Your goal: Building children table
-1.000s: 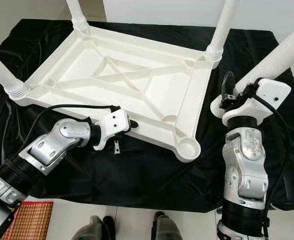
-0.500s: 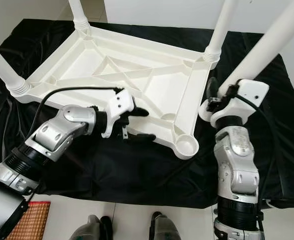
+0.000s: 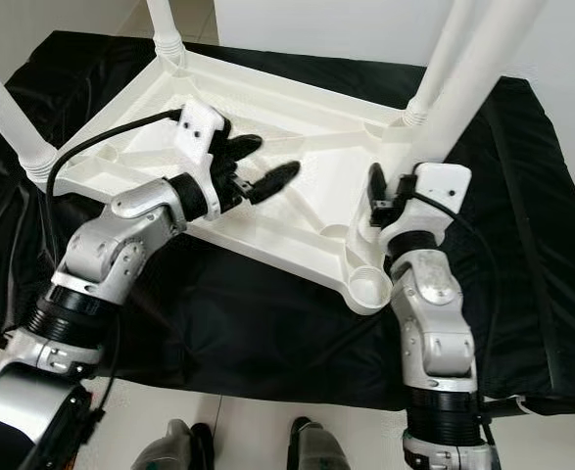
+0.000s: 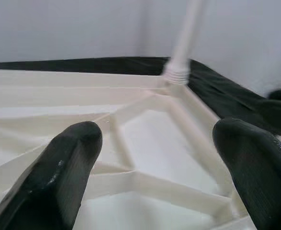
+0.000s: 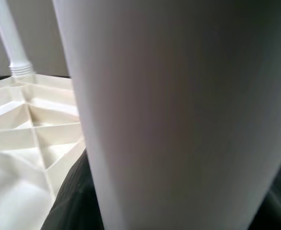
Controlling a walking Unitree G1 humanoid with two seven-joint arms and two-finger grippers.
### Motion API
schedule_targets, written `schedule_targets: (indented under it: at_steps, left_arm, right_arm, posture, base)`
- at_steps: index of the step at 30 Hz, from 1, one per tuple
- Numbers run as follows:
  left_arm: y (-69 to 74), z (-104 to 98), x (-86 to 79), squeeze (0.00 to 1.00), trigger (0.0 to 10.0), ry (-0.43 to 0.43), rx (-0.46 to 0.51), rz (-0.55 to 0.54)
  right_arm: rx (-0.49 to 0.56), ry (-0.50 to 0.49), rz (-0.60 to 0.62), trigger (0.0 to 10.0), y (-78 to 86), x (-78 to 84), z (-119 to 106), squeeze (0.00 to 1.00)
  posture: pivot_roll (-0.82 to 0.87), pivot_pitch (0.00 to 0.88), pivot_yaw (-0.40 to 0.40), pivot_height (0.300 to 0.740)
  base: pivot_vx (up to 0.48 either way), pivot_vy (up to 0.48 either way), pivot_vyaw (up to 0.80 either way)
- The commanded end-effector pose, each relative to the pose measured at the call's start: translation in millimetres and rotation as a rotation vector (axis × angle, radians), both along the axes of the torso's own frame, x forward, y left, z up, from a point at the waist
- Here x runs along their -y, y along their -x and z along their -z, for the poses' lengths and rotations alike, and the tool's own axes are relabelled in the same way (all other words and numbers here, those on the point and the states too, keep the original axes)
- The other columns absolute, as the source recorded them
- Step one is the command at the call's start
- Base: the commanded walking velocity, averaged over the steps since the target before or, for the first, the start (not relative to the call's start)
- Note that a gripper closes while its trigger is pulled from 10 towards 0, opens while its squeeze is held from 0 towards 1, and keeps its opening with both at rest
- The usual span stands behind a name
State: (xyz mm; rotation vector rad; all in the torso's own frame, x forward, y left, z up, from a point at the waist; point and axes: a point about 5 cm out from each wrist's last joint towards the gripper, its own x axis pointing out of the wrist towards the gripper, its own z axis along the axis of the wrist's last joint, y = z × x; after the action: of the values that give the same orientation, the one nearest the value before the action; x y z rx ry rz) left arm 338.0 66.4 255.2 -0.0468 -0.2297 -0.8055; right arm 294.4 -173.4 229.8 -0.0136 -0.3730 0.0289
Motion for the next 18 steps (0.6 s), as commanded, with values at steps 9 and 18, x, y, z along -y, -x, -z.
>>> schedule_targets:
  at_steps: [9,18]
  left_arm:
    - [6.6,4.8,-20.9,0.0,10.0,0.1,0.015,-0.227]
    - [18.5,19.4,-31.0,0.0,10.0,0.1,0.019,-0.3]
  right_arm:
    - [0.02,-0.038,0.048,10.0,8.8,-6.2,9.5,0.0]
    - [0.023,-0.046,0.068,10.0,23.8,-11.7,20.9,0.0]
  posture:
    - [0.04,0.17,-0.037,0.74]
    - [0.04,0.173,-0.03,0.74]
  base:
    - [0.0,0.0,0.0]
    - [0.0,0.0,0.0]
